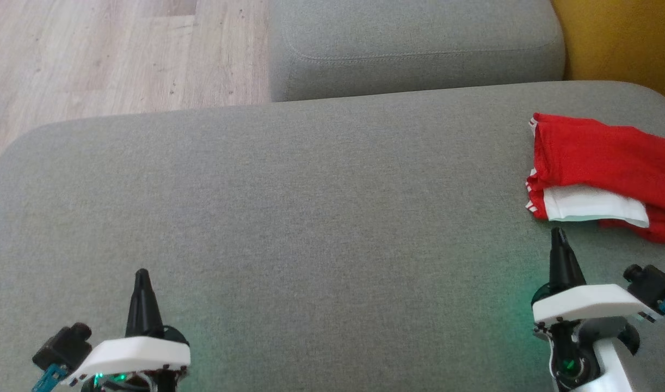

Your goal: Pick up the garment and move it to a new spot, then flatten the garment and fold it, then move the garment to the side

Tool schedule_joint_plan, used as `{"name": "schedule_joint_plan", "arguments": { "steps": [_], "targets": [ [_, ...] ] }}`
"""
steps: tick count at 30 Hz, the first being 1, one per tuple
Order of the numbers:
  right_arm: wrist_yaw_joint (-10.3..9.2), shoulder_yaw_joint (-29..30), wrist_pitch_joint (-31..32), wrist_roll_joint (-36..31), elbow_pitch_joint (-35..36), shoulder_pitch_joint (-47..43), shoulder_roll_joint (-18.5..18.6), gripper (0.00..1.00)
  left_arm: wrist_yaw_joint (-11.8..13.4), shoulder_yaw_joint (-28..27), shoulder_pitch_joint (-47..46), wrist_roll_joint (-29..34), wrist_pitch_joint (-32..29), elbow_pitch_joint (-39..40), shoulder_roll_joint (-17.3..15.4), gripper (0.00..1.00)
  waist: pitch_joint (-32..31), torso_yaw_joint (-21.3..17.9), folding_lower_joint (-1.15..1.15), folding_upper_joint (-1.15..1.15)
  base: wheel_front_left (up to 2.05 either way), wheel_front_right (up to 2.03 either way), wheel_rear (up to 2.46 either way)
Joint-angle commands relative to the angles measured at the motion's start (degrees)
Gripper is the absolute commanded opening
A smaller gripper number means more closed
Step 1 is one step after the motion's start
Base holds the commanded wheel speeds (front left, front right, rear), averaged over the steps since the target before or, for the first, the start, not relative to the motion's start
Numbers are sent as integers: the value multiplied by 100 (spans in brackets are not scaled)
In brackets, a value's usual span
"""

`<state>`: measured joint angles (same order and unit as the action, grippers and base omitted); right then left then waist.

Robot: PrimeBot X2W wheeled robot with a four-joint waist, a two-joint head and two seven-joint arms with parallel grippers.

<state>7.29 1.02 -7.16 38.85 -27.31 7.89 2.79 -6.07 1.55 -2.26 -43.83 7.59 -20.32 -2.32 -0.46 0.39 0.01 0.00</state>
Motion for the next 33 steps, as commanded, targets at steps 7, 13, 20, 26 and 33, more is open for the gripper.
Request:
{"name": "schedule_joint_plan", "arguments": {
  "steps": [7, 13, 20, 26, 33],
  "targets": [
    [8, 47, 134, 562, 323, 143, 20, 0, -54, -193, -311, -496, -142, 237, -23, 0, 6, -3, 0, 0, 0, 0, 0],
    [9, 81, 216, 881, 390, 122, 19, 0, -60, -234, -316, -786, -226, 263, -25, 0, 10, -6, 0, 0, 0, 0, 0],
    [10, 135, 348, 1392, 498, 88, 18, 0, -70, -300, -325, -1251, -362, 304, -29, 0, 16, -10, 0, 0, 0, 0, 0],
    [11, 175, 447, 1774, 578, 63, 17, 0, -77, -349, -332, -1599, -463, 336, -31, 0, 21, -13, 0, 0, 0, 0, 0],
    [12, 222, 562, 2219, 672, 34, 16, 0, -85, -406, -340, -2004, -581, 372, -34, 0, 26, -16, 0, 0, 0, 0, 0]
  ]
}}
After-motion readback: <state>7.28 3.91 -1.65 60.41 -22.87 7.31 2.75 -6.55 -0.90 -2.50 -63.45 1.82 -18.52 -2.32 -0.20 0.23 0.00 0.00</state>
